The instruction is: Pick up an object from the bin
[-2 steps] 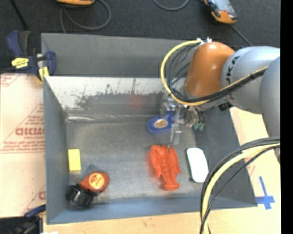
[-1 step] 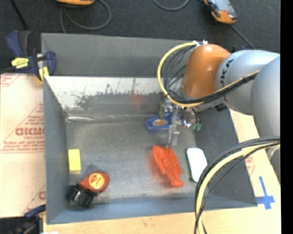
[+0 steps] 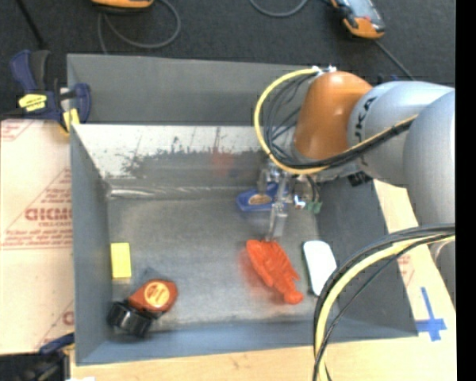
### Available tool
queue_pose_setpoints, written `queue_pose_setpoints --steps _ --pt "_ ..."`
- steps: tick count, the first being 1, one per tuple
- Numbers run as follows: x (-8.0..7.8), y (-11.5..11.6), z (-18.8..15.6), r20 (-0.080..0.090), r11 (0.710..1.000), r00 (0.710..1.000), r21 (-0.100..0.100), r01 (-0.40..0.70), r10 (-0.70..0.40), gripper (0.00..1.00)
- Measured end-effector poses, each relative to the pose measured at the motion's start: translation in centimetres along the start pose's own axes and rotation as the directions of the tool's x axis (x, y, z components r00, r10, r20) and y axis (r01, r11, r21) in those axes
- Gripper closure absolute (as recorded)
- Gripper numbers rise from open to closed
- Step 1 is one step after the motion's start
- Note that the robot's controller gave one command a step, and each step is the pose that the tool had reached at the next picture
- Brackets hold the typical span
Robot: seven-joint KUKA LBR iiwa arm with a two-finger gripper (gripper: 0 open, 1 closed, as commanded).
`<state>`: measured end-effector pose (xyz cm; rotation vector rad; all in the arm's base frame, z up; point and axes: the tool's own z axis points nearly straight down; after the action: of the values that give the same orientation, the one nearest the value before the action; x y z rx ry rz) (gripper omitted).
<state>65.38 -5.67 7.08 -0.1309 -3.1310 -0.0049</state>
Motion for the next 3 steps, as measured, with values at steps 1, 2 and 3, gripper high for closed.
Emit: queue_pose_setpoints --steps 1,2,3 --pt "-0.25 -0.48 -0.24 0.011 0.997 0.997 0.008 0.082 -0.082 1.00" --pt "-0.25 -0.48 -0.24 0.011 0.997 0.997 0.008 0.082 -0.082 1.00" --pt "-0.42 -0.64 -1.12 0.015 0.997 0.997 0.007 0.079 -0.079 1.00"
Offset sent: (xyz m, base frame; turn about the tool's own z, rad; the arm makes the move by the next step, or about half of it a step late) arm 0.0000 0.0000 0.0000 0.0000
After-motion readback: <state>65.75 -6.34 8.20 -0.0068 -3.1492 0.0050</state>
